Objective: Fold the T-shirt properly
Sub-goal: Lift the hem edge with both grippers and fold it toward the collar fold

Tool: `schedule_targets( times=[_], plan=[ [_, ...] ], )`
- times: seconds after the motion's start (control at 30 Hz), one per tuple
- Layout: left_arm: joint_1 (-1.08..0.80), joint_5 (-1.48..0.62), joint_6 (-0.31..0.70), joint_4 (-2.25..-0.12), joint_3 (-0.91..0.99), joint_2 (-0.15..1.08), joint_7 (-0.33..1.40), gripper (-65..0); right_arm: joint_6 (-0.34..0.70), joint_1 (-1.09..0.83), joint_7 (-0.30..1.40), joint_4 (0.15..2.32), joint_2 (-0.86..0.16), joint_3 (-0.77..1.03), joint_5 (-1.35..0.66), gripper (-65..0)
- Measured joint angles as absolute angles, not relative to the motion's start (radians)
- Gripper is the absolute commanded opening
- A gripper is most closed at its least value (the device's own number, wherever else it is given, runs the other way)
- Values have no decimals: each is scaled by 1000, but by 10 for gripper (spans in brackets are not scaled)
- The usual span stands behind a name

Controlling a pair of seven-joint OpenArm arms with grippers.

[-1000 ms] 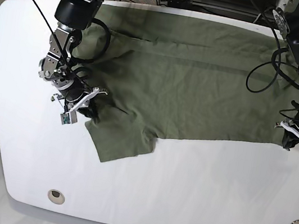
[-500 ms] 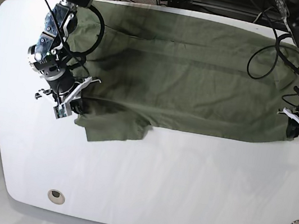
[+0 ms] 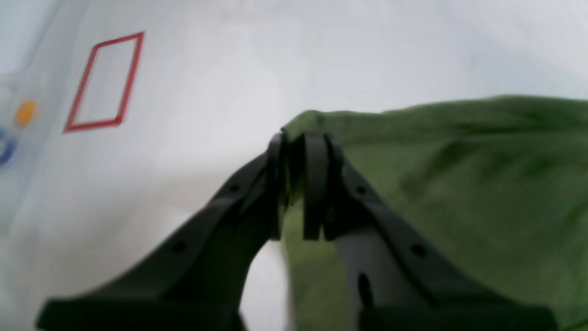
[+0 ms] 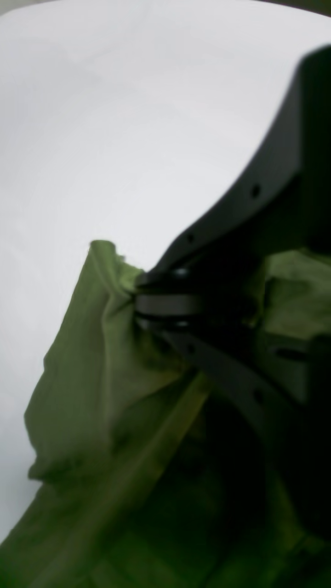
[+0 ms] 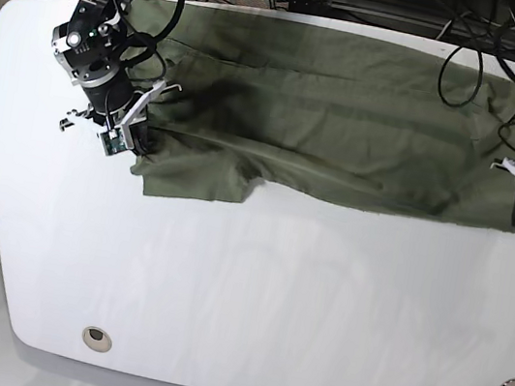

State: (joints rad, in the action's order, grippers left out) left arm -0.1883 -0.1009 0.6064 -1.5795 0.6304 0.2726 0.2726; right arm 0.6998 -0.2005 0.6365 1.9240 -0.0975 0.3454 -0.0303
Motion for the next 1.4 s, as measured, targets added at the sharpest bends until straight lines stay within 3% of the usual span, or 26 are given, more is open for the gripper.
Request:
schedule_targets(
  times=[0.5, 0.6, 1.4],
  plan=[
    [-367, -203, 656, -1751, 708, 275, 373, -604, 700, -353, 634, 1983, -105, 354, -30, -650],
    [-388, -205, 709, -1761, 721, 271, 373, -604, 706, -348, 629, 1991, -97, 421, -45, -650],
    [-404, -203, 701, -1760, 752, 275, 374, -598, 700, -434, 686, 1990, -97, 476, -37, -650]
  ],
)
